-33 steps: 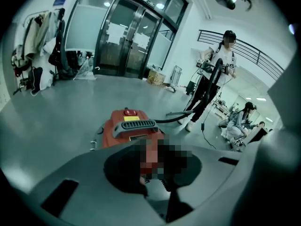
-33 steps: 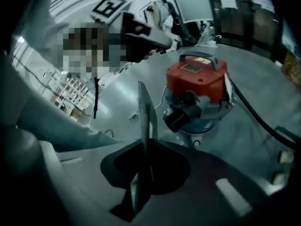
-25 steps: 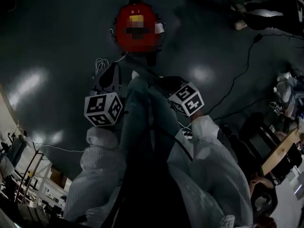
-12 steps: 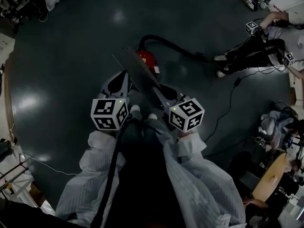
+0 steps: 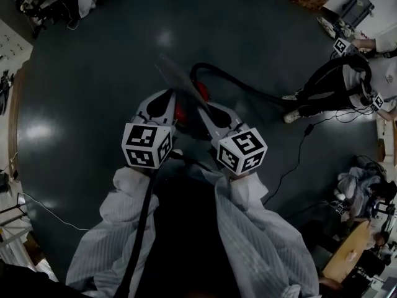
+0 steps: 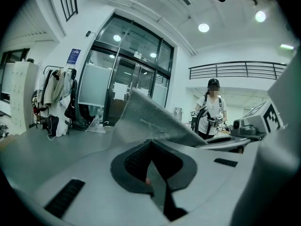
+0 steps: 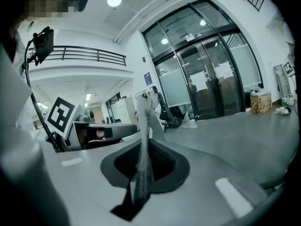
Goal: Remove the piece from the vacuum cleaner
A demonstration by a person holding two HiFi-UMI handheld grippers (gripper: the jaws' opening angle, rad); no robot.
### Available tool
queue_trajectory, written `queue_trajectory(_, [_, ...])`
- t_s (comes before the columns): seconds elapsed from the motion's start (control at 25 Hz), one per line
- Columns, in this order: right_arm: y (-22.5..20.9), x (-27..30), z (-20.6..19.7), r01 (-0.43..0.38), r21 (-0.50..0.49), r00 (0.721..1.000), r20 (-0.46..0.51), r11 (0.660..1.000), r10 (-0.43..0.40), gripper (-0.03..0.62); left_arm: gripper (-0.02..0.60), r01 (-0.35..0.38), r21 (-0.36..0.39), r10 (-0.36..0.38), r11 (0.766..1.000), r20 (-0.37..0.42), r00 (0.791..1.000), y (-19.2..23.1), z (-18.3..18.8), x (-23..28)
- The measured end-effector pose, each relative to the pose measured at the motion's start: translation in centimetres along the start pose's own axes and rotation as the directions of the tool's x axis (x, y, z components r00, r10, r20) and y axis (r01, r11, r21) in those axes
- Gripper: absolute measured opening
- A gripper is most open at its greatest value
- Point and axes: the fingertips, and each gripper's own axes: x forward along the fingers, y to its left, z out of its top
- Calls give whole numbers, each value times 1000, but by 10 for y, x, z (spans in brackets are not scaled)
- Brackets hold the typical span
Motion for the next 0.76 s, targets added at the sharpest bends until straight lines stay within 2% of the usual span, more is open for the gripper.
queue_trajectory(0.4, [16, 11, 10, -57, -20, 998, -13, 998, 57, 25, 5, -11, 12, 10, 1000, 15, 1000, 13, 12, -5])
queue_trajectory(0.76, [22, 17, 4, -44, -4, 999, -19, 999, 44, 25, 5, -6, 30, 6, 1000, -3, 1000, 23, 5, -11])
